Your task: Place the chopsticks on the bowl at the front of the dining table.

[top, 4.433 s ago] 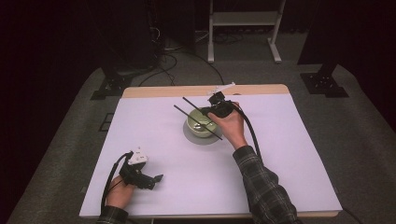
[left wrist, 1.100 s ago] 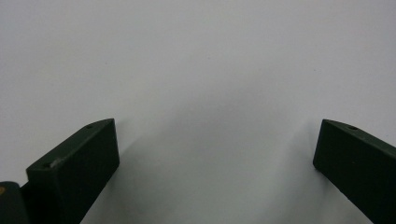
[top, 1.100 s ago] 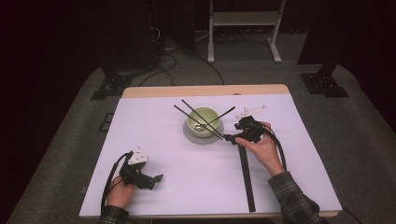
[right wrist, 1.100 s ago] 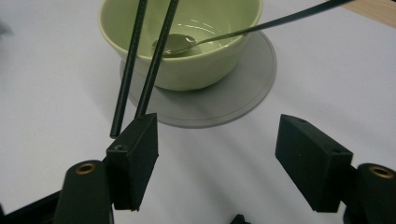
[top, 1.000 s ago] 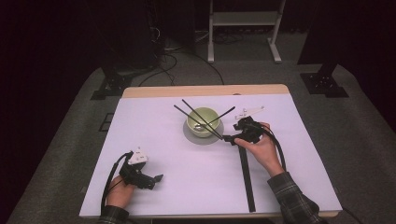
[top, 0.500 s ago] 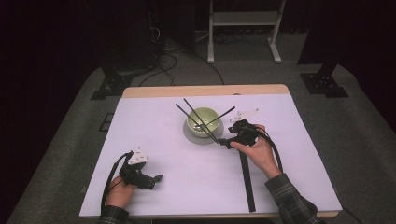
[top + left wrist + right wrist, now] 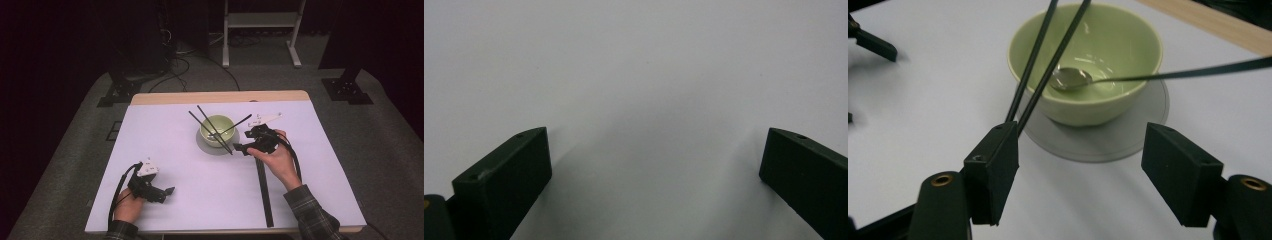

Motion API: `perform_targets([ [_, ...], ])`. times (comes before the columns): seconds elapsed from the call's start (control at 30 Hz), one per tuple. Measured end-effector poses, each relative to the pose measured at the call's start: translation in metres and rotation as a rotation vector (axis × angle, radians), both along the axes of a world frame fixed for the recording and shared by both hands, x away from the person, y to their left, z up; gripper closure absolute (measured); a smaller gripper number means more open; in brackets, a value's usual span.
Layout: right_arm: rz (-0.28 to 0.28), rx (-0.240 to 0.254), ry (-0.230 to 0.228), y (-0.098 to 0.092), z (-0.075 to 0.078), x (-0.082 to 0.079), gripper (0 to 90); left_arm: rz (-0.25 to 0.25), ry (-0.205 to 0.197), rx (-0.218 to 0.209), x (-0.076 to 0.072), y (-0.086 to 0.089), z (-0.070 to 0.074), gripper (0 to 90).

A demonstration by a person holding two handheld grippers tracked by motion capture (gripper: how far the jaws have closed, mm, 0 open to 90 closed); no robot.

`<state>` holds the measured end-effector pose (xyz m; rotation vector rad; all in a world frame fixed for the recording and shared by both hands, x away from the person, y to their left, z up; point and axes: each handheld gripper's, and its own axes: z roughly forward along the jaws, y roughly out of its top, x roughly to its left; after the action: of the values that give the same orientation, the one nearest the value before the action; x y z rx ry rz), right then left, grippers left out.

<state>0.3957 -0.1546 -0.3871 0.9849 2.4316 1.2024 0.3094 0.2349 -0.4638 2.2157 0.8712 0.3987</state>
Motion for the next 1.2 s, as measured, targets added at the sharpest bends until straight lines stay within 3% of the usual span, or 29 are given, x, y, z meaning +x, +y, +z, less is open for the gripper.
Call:
perform_targets([
  [0.23, 0.006, 0.024, -0.030, 0.010, 0.022, 0.003, 30.0, 0.000, 0.001, 0.003, 0.000, 0.000, 0.000, 0.0],
  [0.47, 0.007, 0.045, -0.044, 0.028, 0.041, 0.020, 30.1, 0.000, 0.000, 0.001, 0.000, 0.000, 0.000, 0.0],
  [0.87, -0.006, 0.060, -0.013, 0.056, 0.053, 0.058, 29.3, 0.000, -0.001, 0.000, 0.000, 0.000, 0.000, 0.0],
  [1.2, -0.017, 0.032, -0.013, 0.084, 0.051, 0.087, 29.0, 0.000, 0.000, 0.000, 0.000, 0.000, 0.000, 0.0],
])
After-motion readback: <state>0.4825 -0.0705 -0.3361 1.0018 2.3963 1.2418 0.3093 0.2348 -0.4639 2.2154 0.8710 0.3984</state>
